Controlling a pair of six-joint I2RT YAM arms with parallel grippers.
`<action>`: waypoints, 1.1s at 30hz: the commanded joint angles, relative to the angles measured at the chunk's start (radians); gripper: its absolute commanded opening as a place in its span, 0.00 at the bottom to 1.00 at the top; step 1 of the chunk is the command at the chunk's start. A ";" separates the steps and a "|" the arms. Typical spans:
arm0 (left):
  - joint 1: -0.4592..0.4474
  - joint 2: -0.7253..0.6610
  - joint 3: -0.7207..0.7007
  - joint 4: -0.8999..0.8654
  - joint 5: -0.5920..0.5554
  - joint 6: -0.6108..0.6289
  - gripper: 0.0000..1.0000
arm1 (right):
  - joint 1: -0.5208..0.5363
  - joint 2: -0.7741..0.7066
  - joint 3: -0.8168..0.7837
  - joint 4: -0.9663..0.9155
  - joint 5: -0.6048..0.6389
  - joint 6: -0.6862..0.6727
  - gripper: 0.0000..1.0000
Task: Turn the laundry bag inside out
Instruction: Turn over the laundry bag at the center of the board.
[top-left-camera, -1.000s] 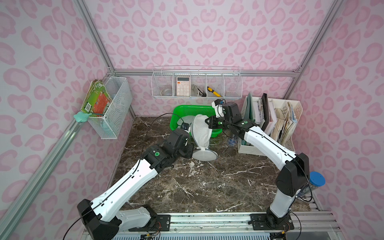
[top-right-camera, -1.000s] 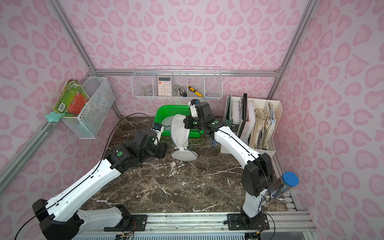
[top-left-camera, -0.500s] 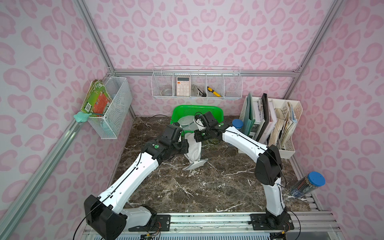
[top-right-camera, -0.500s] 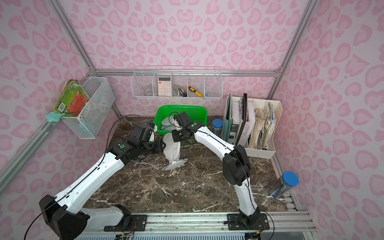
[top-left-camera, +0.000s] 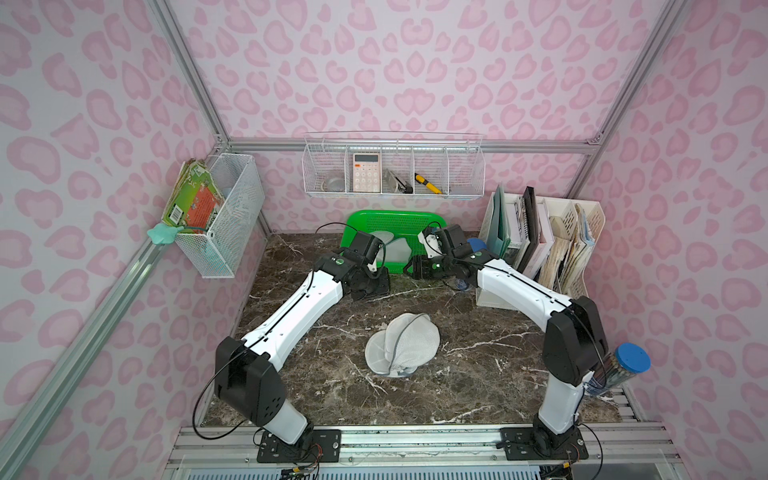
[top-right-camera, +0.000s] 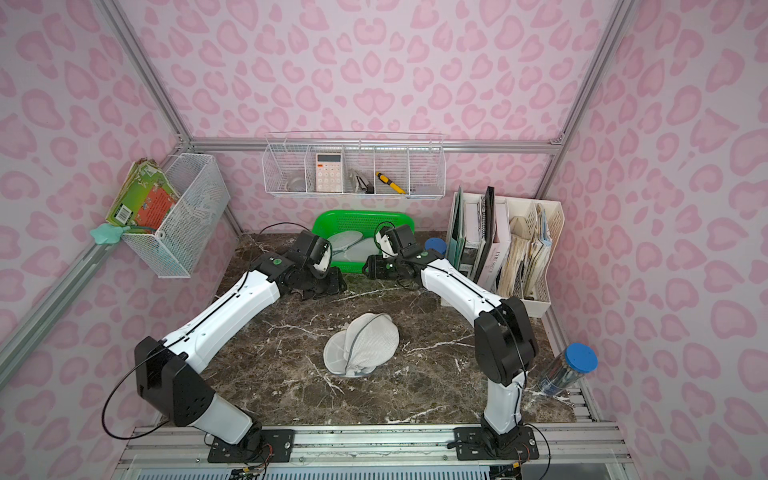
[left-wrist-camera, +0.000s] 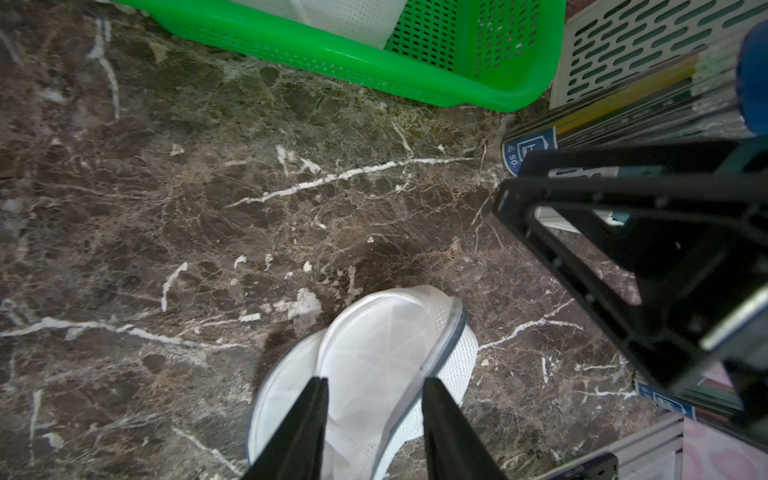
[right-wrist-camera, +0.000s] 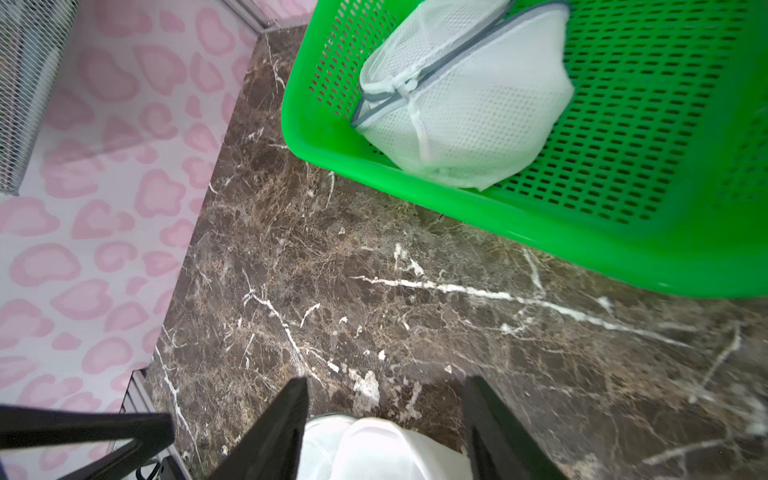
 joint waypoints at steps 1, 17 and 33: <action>-0.007 0.084 0.083 -0.129 0.100 0.010 0.36 | -0.038 -0.092 -0.116 0.095 0.055 0.030 0.69; -0.278 0.158 0.135 -0.270 -0.103 0.186 0.37 | -0.127 -0.605 -0.615 0.059 0.304 0.194 0.99; -0.542 0.410 0.232 -0.269 -0.279 0.022 0.37 | -0.372 -1.045 -0.814 -0.177 0.219 0.138 0.99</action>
